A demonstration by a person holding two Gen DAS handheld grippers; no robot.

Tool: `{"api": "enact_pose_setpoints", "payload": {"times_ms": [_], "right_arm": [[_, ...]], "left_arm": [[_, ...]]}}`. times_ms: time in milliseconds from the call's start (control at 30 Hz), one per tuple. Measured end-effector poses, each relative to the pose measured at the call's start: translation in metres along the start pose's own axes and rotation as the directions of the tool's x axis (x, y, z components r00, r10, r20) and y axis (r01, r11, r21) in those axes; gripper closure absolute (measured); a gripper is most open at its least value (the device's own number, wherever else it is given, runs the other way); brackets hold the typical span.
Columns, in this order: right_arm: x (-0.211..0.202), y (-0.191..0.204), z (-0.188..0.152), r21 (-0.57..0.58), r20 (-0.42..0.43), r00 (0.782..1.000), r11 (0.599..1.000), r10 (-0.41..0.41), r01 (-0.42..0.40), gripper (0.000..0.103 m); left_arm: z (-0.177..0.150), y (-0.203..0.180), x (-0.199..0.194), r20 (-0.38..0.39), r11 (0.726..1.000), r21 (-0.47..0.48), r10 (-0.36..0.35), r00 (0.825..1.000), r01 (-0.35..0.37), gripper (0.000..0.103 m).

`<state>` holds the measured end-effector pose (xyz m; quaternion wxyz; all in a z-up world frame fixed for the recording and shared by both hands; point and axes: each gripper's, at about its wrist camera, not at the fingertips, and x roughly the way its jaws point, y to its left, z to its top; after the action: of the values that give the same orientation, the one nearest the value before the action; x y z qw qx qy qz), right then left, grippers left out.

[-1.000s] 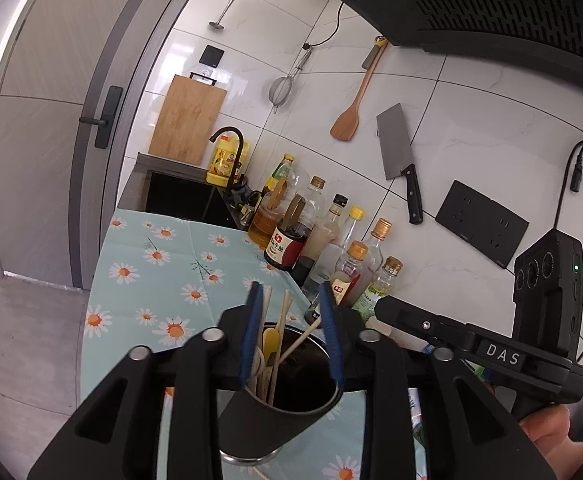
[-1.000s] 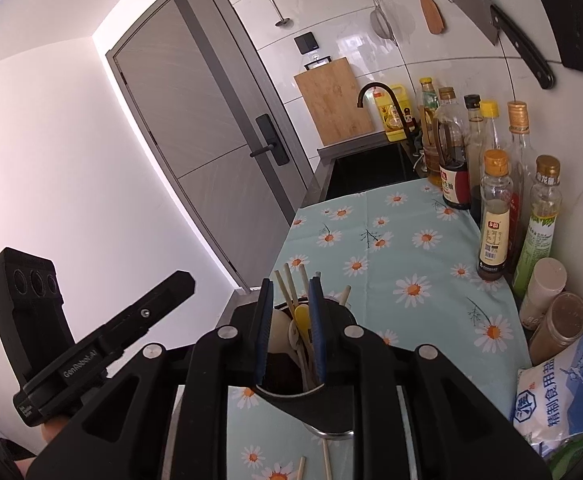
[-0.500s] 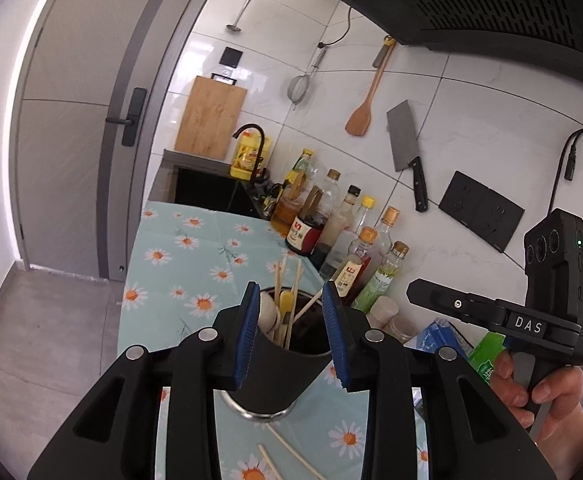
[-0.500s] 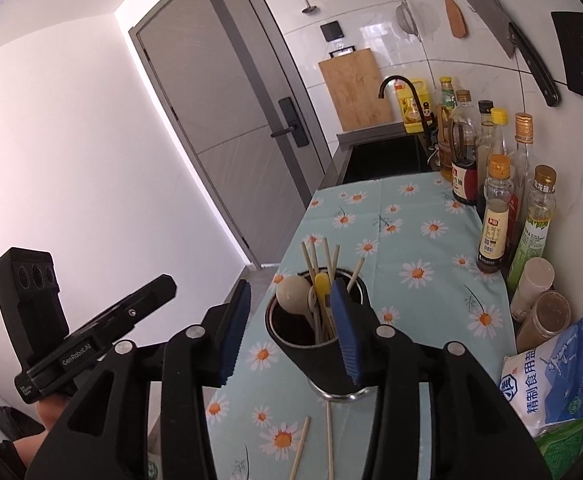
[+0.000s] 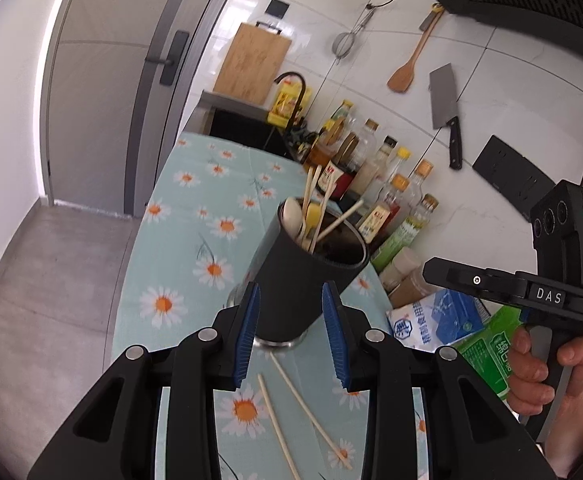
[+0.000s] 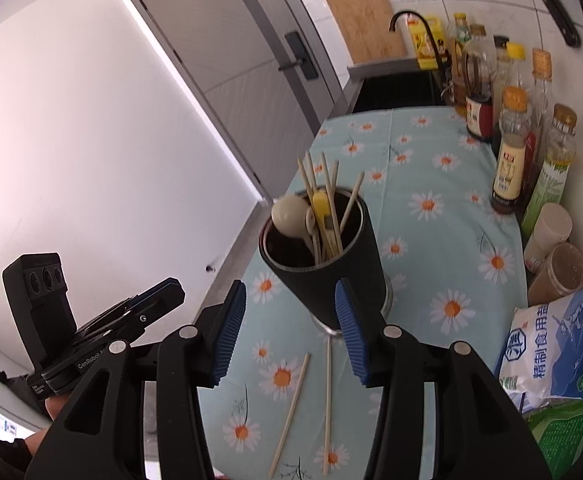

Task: Organize utensils
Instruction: 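Withdraw both open tools from the holder back to the remaining chopsticks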

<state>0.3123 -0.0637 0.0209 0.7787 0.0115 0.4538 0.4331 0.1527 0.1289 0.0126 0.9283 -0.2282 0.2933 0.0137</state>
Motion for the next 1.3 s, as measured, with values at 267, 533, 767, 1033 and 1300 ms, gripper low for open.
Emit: {"api": "enact_pose_setpoints", "payload": {"times_ms": [267,533,767,1033,1300], "right_arm": [[0.038,-0.009,-0.014,0.017,-0.203,0.979,1.0,0.017,-0.014,0.056],[0.087,-0.015,-0.04,0.03,-0.4,0.916,0.999,-0.003,0.017,0.056],[0.132,-0.021,-0.061,-0.006,-0.564,0.821,0.995,-0.089,0.103,0.059],[0.172,-0.021,-0.081,-0.058,-0.656,0.739,0.986,-0.157,0.158,0.071],[0.189,-0.013,-0.093,-0.139,-0.676,0.696,0.969,-0.242,0.202,0.08]], "left_arm": [[-0.035,0.006,0.004,-0.069,0.996,-0.058,0.07,0.995,-0.074,0.072],[-0.067,0.018,0.012,-0.143,0.986,-0.116,0.1,0.985,-0.117,0.072],[-0.096,0.025,0.02,-0.212,0.976,-0.148,0.126,0.969,-0.16,0.072],[-0.114,0.032,0.023,-0.248,0.966,-0.178,0.138,0.959,-0.186,0.072],[-0.131,0.038,0.026,-0.28,0.959,-0.209,0.13,0.951,-0.193,0.072]]}}
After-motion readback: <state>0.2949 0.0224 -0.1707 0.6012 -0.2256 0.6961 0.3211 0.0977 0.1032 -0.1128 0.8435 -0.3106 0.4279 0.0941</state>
